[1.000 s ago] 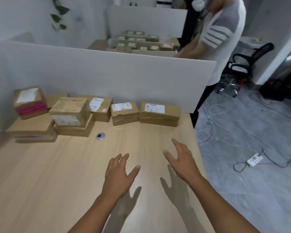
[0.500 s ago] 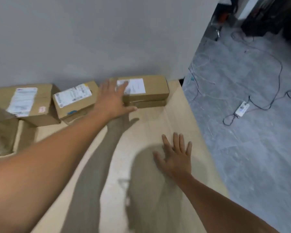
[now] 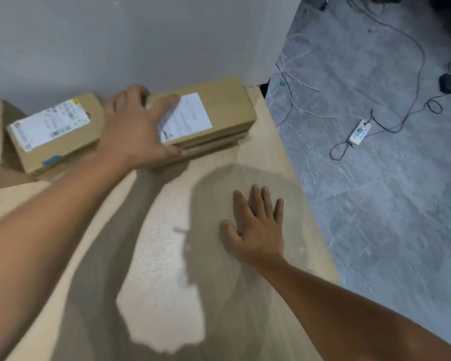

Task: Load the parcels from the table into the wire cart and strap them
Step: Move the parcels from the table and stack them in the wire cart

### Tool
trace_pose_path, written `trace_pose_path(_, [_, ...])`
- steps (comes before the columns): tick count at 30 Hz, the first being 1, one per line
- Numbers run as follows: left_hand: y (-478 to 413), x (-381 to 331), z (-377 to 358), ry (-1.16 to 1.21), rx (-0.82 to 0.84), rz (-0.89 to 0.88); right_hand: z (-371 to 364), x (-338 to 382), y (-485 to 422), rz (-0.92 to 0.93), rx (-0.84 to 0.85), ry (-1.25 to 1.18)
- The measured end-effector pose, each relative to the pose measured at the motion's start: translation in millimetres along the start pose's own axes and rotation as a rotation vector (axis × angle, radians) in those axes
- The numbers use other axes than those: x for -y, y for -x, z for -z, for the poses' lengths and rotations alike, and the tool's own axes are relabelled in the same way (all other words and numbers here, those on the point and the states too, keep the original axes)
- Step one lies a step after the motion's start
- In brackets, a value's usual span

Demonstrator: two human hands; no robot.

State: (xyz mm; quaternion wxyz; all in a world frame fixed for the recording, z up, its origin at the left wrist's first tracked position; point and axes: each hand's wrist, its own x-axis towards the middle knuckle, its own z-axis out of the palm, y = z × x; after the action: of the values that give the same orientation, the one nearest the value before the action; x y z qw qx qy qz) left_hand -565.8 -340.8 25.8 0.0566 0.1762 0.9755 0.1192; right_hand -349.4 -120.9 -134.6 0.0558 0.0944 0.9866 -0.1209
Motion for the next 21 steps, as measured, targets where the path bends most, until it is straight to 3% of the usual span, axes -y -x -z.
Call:
trace_pose_path(6, [188.2,-48.2,-1.6,0.21,-0.179,0.216,7.1,-1.6,-1.0,-0.001,-0.032,-0.025])
trace_pose_path(11, [415.0,-77.9,-15.2,0.282,-0.305,0.613,33.5,4.2,8.3,-0.047,0.163,0.12])
trace_pose_path(13, [510.9,-93.3,-25.6,0.294,-0.371,0.832,41.3,42.8,42.6,0.006,0.156,0.002])
trace_pose_path(15, [598.1,-109.8,-38.6,0.298,-0.425,1.039,38.3,106.1,113.7,0.216,0.184,-0.336])
trace_pose_path(16, [640.2,-119.3,-44.7,0.297,-0.441,1.141,36.9,142.6,164.7,0.313,0.311,-0.545])
trace_pose_path(18, [724.1,-141.0,-56.1,0.304,-0.484,1.33,37.9,209.7,285.1,0.439,0.755,-0.843])
trace_pose_path(20, [801.3,-162.6,-69.0,0.294,-0.545,1.482,44.7,259.8,396.3,0.603,1.114,-0.866])
trace_pose_path(21, [839.8,-176.0,-75.7,0.28,-0.589,1.556,44.9,277.2,446.3,0.723,1.217,-0.783])
